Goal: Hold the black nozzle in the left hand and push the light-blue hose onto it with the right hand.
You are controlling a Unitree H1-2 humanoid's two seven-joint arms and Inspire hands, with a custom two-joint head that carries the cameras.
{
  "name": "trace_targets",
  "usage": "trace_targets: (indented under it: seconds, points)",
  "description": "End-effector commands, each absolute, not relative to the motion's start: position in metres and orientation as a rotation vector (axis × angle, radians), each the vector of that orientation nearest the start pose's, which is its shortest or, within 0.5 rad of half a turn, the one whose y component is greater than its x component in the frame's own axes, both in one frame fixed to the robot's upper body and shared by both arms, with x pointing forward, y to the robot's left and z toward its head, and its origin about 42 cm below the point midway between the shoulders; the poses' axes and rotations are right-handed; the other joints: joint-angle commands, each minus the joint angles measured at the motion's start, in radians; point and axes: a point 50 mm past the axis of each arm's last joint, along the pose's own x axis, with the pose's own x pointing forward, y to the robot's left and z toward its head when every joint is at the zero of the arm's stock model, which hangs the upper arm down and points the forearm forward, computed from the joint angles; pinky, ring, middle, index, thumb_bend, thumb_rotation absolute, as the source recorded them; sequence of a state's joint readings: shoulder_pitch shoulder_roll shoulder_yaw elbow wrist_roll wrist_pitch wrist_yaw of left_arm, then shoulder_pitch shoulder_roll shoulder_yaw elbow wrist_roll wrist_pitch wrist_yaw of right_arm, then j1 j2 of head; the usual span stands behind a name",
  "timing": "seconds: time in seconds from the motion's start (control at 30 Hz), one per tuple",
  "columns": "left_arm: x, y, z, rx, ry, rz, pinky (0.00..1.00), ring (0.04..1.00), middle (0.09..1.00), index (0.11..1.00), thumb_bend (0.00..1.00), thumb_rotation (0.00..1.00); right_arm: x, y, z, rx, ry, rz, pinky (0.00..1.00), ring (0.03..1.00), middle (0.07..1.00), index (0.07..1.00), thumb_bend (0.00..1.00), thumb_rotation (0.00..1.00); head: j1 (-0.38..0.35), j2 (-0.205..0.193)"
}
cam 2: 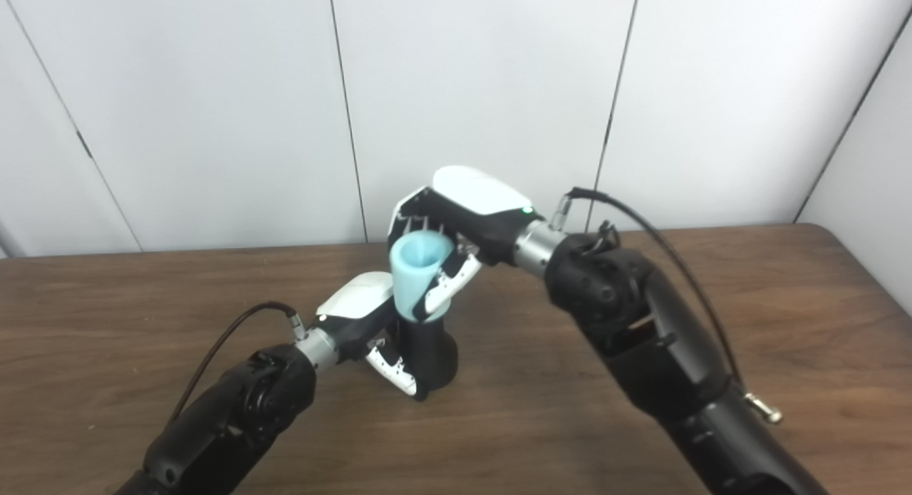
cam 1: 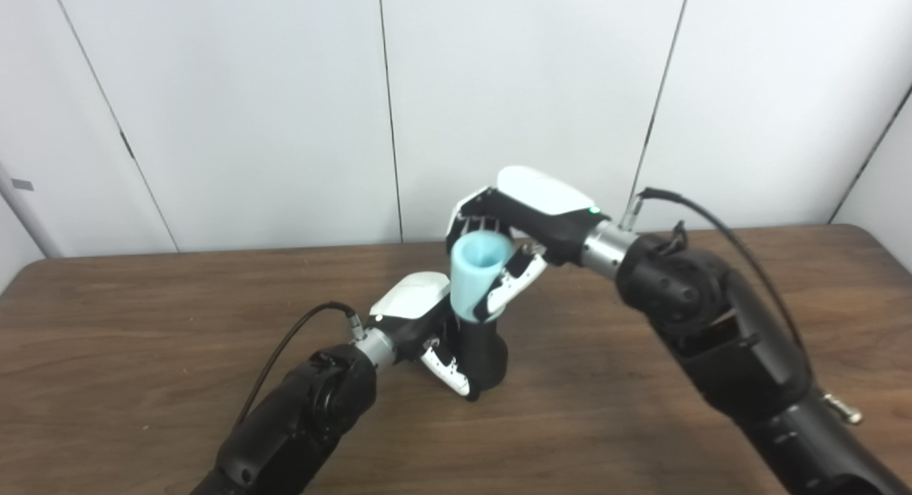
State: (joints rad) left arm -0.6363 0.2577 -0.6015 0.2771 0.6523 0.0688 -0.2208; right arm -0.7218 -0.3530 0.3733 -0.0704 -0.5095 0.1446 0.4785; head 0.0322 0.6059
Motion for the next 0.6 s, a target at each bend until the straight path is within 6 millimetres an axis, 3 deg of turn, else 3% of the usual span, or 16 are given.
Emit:
trace_targets:
  seconds: [0.0, 0.57]
  points:
    - [0.413, 0.112, 0.153, 1.262, -0.153, -0.757, 0.46, 0.479, 0.444, 0.495, 0.53, 0.00, 0.428, -0.146, 0.320, -1.114, -0.488, 0.615, 0.36, 0.422, 0.469, 0.504, 0.52, 0.00, 0.001, 0.000]
    - [0.414, 0.114, 0.154, 1.257, -0.150, -0.754, 0.46, 0.481, 0.453, 0.492, 0.53, 0.00, 0.437, -0.144, 0.323, -1.133, -0.509, 0.549, 0.36, 0.415, 0.479, 0.506, 0.52, 0.00, -0.006, 0.010]
